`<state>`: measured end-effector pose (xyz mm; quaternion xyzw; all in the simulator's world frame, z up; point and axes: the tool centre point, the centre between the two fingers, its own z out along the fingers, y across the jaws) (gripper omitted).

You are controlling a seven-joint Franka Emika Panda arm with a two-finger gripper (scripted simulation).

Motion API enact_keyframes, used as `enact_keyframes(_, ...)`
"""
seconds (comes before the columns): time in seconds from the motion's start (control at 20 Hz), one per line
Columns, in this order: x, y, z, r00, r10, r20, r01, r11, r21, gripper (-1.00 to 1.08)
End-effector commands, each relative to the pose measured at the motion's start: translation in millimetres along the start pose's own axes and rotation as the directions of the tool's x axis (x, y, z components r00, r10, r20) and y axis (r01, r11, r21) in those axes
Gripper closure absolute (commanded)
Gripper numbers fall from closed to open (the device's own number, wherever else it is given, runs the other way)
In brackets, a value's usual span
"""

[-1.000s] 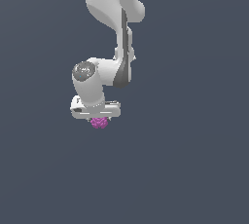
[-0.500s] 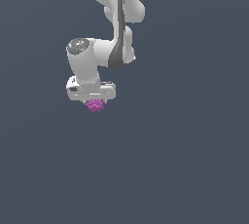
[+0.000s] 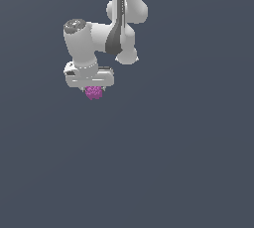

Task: Pick up the object and move it to a goal position.

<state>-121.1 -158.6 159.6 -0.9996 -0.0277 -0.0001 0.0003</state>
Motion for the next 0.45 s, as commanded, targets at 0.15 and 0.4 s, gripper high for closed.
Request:
enact_keyframes(0.15,-17,5,-11,1.000,-0.001,0.000,0.001,1.000,0.000,1.08)
enact_keyframes(0.4,-22,7,-14,1.000,-0.001,0.000,0.001,1.000,0.000,1.08)
